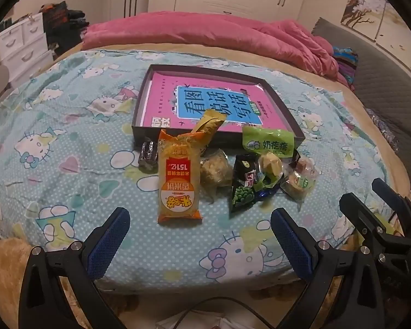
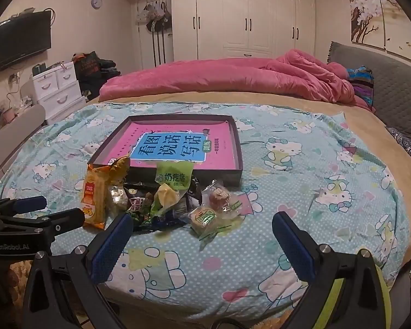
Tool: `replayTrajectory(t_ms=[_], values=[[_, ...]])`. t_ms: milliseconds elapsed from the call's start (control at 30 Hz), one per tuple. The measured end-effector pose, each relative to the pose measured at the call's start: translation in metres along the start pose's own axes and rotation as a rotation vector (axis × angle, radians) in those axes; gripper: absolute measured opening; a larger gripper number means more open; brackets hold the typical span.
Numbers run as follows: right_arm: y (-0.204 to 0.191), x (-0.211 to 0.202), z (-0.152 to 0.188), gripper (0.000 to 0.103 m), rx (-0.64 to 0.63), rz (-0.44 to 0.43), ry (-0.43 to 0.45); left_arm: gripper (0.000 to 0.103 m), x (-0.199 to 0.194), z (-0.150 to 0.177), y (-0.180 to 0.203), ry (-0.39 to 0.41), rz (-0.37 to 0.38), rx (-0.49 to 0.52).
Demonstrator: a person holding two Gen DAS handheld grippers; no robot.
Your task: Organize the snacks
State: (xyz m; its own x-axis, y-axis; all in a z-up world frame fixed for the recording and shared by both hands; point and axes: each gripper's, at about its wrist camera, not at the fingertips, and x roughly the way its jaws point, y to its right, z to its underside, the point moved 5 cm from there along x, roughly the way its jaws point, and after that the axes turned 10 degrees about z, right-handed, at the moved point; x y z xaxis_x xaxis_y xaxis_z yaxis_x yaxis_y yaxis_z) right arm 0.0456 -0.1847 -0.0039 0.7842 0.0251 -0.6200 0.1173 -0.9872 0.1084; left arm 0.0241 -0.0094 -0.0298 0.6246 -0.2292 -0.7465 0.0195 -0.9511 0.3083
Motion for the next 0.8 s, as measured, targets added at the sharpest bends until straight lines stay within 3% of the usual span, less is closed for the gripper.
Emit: replayTrajectory(t_ms=[800], values=[[-0.0011, 0.0020, 0.0011, 0.103, -0.008, -0.003, -0.001, 0.102, -0.0003, -0.0019, -0.0002, 0.003, -0.001, 0.001]])
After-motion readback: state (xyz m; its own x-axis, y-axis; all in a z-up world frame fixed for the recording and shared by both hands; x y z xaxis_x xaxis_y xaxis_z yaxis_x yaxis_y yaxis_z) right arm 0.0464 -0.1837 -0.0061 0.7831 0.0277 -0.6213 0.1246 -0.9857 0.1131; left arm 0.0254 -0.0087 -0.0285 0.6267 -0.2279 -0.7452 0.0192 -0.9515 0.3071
